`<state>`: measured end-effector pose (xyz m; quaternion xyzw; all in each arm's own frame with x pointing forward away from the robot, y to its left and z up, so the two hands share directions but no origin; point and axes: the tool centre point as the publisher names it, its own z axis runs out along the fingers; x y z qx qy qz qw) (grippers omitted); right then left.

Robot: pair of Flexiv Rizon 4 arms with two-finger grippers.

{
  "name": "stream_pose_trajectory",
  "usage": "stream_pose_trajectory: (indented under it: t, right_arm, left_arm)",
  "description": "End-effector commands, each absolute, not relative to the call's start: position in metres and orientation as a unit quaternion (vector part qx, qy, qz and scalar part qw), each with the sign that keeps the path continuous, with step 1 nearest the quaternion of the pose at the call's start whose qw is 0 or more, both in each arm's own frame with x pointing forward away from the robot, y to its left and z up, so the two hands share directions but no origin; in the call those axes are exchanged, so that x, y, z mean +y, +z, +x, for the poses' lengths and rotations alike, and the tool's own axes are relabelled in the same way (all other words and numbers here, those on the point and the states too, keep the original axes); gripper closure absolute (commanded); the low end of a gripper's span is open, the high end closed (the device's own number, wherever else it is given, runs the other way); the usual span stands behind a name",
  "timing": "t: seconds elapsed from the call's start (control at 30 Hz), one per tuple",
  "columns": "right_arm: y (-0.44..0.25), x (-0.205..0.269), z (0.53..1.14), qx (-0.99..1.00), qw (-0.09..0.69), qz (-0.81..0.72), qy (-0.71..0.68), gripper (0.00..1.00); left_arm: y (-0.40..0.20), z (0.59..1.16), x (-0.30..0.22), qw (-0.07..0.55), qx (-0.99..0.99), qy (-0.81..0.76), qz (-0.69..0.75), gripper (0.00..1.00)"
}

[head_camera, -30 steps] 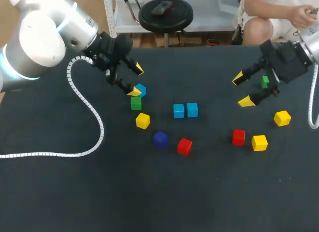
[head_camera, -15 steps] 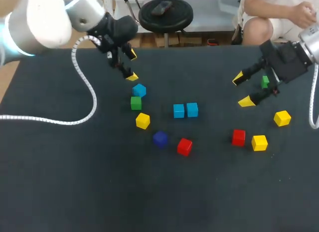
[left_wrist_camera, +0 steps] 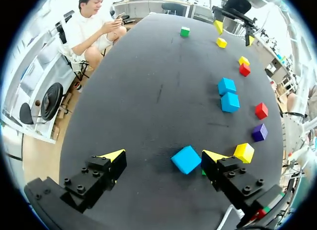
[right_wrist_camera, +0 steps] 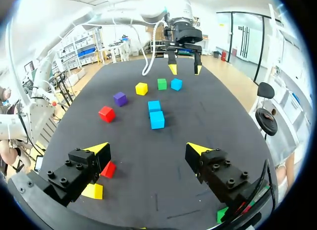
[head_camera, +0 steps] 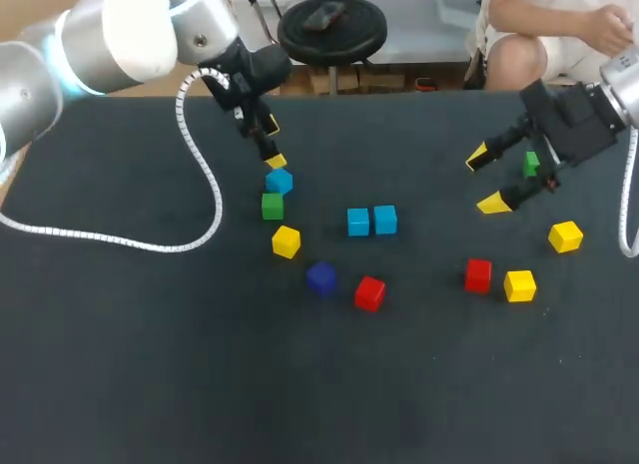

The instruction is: Place the blue cubes, place green cubes on the blue cubes, place the yellow cubes on the green cubes, then place the red cubes on the yellow cubes, and place purple cube on the red cubes.

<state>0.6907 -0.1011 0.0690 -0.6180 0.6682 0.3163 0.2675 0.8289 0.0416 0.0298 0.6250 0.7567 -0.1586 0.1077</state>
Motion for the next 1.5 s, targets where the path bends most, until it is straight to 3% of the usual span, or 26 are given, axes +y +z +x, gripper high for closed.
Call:
stream_pose_trajectory:
  t: [0.03, 0.33, 0.4, 0.7, 1.2, 1.5]
  right_arm:
    - [0.069, -0.101, 0.691, 0.668, 0.268, -0.618, 0.317, 0.0]
    - [0.069, -0.101, 0.691, 0.668, 0.268, -0.618, 0.317, 0.0]
    - [0.069, -0.101, 0.691, 0.668, 0.268, -0.618, 0.317, 0.0]
    - [0.069, -0.101, 0.691, 0.668, 0.268, -0.618, 0.317, 0.0]
    - [0.069, -0.101, 0.691, 0.668, 0.268, -0.618, 0.317, 0.0]
    - [0.069, -0.101, 0.691, 0.668, 0.268, -0.618, 0.317, 0.0]
  left_arm:
    - [0.029, 0.833, 0.044, 0.099, 0.753, -0.172, 0.627, 0.0]
    - [0.029, 0.833, 0.044, 0.099, 0.753, -0.172, 0.627, 0.0]
    - [0.03, 0.836, 0.041, 0.059, 0.781, -0.126, 0.608, 0.0]
    - [0.019, 0.833, 0.046, -0.017, 0.849, -0.045, 0.525, 0.0]
    - [-0.009, 0.815, 0.052, 0.056, 0.886, -0.112, 0.445, 0.0]
    - [-0.012, 0.805, 0.056, 0.042, 0.904, -0.085, 0.418, 0.0]
